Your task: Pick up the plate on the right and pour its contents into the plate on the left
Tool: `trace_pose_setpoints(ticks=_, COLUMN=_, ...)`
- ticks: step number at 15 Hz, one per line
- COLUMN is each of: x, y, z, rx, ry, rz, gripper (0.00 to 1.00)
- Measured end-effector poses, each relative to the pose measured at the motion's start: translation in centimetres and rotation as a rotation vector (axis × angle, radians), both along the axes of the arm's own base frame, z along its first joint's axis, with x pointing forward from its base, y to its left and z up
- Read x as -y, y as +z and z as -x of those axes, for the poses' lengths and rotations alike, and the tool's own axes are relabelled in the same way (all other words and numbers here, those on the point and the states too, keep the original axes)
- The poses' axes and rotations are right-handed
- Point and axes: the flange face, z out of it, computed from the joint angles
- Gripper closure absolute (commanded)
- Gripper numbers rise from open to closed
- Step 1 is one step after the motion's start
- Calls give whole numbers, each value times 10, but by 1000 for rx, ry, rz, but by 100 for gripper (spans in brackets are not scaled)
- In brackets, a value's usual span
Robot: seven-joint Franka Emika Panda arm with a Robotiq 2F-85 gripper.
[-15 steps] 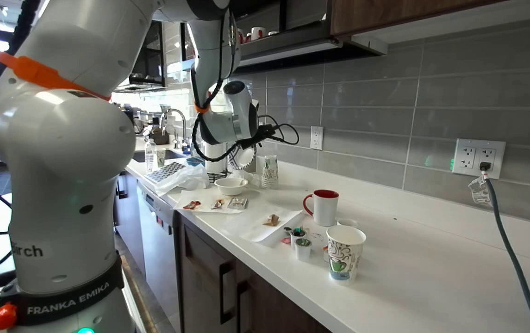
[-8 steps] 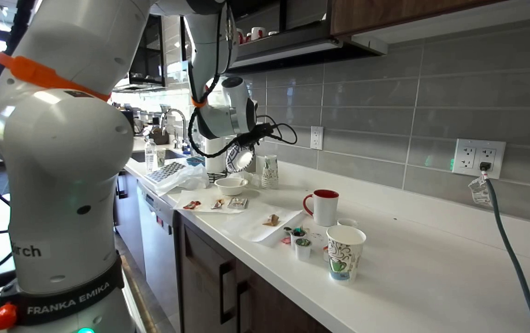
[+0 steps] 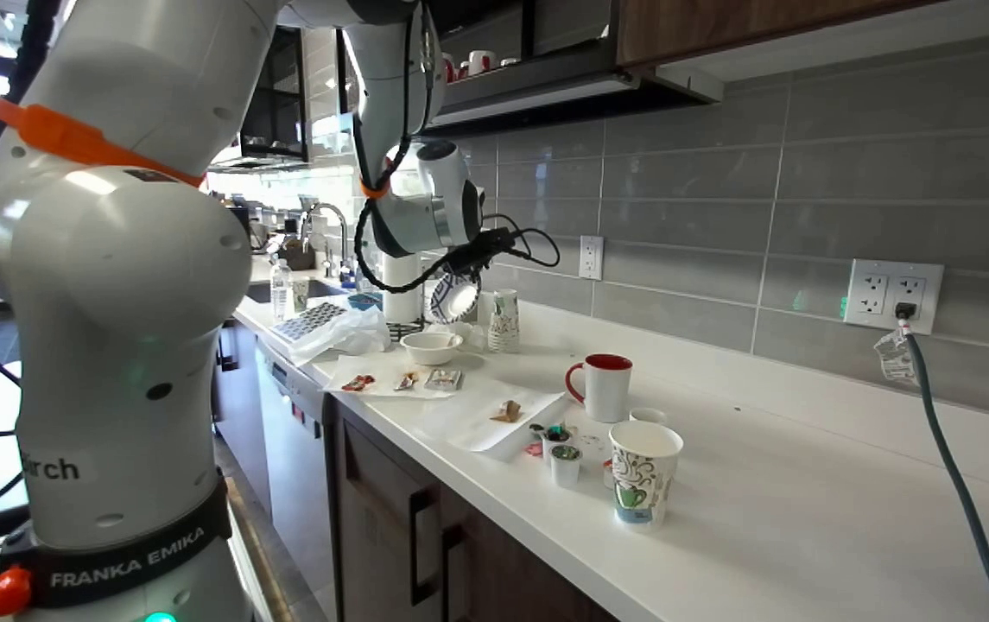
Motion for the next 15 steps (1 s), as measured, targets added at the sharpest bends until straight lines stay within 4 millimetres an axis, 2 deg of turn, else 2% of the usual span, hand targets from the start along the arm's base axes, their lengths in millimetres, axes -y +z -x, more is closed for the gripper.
trace_pose_setpoints(ticks=5, x=6, y=-5, z=-16, rx=-85, ry=-62, rz=168, gripper=98)
trace_pose_setpoints(ticks=10, x=-9, y=-8, z=-7, rx=-180, ry=-58, rz=271, gripper=98)
trace_pose_setpoints(ticks=15, x=-18, y=-5, z=-3, rx=-229, ry=-61, rz=279, gripper=98)
